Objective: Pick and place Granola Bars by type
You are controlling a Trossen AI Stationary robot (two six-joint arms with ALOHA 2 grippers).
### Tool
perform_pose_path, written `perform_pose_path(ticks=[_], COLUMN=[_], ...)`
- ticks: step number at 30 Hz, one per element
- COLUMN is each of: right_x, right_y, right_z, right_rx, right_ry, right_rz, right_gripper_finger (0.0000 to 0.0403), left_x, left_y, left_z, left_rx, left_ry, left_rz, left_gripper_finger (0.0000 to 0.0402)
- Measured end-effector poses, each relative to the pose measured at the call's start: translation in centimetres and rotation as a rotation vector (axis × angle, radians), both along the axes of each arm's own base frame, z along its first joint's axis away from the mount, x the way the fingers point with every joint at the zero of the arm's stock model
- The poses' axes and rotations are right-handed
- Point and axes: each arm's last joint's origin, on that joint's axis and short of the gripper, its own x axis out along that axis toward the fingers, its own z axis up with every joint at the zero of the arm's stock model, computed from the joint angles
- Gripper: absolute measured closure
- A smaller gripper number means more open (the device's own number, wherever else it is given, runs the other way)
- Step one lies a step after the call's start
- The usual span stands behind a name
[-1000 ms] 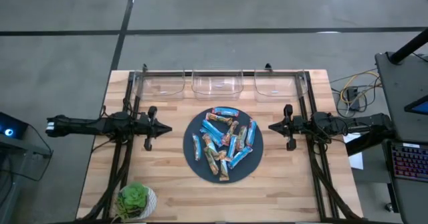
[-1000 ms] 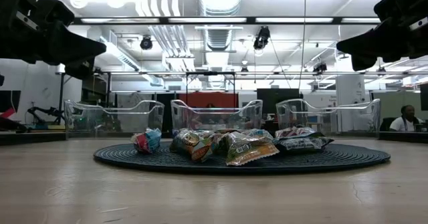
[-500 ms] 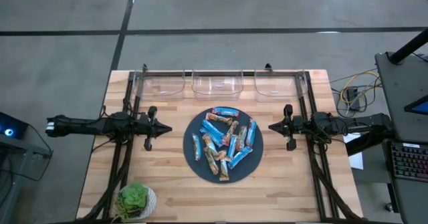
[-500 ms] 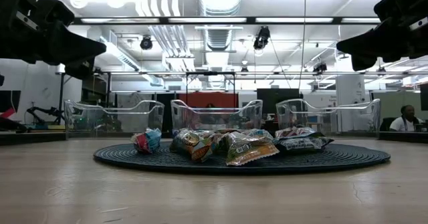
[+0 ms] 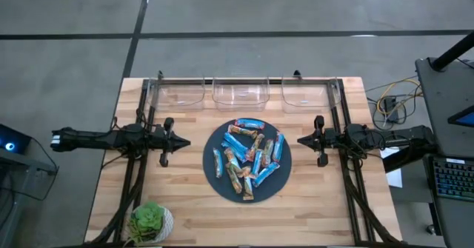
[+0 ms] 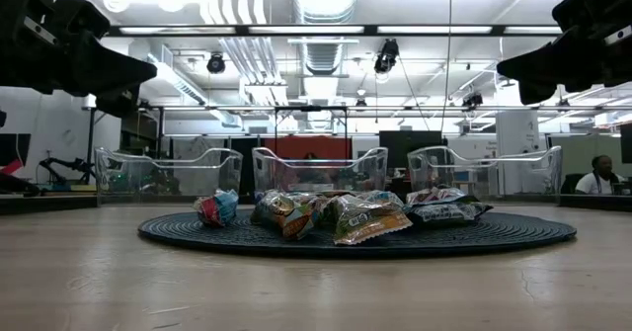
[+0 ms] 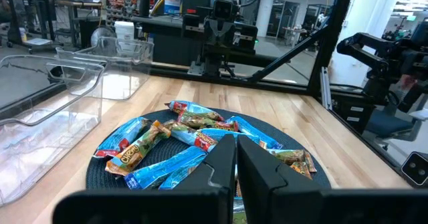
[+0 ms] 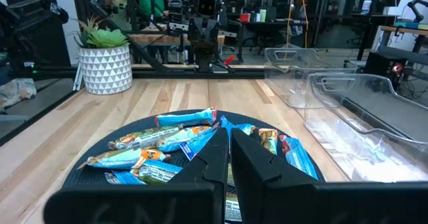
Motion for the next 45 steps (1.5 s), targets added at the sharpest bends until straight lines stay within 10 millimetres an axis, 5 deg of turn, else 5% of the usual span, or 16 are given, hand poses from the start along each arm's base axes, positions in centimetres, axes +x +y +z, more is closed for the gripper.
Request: perform_pose_path(ticks=[20, 27, 45], right_x=[0.0, 0.0, -0.9], right_y=[0.0, 0.0, -0.5], right_z=[0.2, 1.6, 4.5], right_rx=[0.005, 0.016, 0.282], right_ry=[-0.026, -0.161, -0.497], right_rz=[0.0, 0.0, -0.121], right_gripper_finger=[0.0394, 0.0394, 0.0394], left_x=[0.0, -0.1, -1.0], left_y=[0.1, 0.1, 0.2], left_z=[0.2, 2.4, 5.1], left_rx=[-0.06, -0.287, -0.392], left_ry=[-0.022, -0.248, -0.54], left_rz=[0.029, 0.021, -0.027], left_gripper_finger=[0.0401, 0.0401, 0.0401])
